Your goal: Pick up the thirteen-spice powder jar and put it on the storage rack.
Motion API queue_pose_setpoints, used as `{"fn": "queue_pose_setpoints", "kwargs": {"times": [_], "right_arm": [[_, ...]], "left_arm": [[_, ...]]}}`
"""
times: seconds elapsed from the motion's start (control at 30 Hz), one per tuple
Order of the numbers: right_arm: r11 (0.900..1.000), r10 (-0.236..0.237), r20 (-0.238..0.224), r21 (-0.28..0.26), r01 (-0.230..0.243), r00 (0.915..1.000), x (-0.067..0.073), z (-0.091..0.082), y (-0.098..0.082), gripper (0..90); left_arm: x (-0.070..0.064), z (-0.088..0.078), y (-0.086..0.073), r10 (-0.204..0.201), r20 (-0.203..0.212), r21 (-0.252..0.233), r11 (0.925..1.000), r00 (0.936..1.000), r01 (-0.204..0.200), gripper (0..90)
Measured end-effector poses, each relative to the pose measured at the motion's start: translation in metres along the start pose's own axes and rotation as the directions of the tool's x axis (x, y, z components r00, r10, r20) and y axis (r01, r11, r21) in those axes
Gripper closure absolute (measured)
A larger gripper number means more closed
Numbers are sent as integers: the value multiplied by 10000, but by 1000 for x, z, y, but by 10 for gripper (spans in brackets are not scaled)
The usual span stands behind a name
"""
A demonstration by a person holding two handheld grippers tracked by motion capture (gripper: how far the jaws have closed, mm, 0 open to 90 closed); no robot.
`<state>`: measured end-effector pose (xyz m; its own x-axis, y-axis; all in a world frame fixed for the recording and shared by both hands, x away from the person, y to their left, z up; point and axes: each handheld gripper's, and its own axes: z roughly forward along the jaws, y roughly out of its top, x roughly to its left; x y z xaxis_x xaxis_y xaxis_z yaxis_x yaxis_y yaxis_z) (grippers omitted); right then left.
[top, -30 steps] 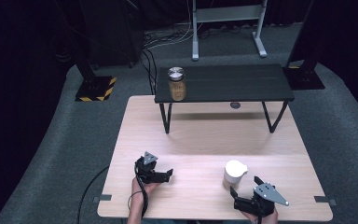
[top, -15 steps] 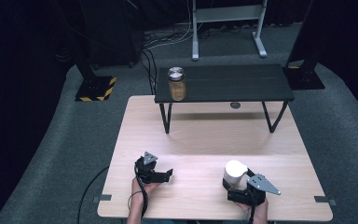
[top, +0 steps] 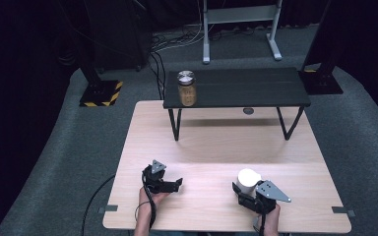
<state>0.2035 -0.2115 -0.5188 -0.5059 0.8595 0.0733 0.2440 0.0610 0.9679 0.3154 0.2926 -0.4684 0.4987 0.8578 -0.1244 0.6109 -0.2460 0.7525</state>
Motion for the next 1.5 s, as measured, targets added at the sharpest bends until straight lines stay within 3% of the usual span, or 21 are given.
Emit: {"fn": "queue_pose_setpoints", "kwargs": {"times": [0.17,0.47,0.83,1.5], "right_arm": [[9998,121,372,-169,-115,9992,8,-3,-4,297],[9986,526,732,21,-529,9959,8,-13,0,298],[9971,757,1249,-181,-741,9893,4,-30,9,299],[9939,1107,1432,-159,-1095,9835,-14,-42,30,297]], "left_arm": [[0,0,0,-3,-2,5,10000,10000,3,7],[1,0,0,-8,30,-15,10000,10000,8,10],[1,0,0,-14,66,-25,10000,10000,14,10],[0,0,0,35,16,-18,10000,10000,-35,12]]}}
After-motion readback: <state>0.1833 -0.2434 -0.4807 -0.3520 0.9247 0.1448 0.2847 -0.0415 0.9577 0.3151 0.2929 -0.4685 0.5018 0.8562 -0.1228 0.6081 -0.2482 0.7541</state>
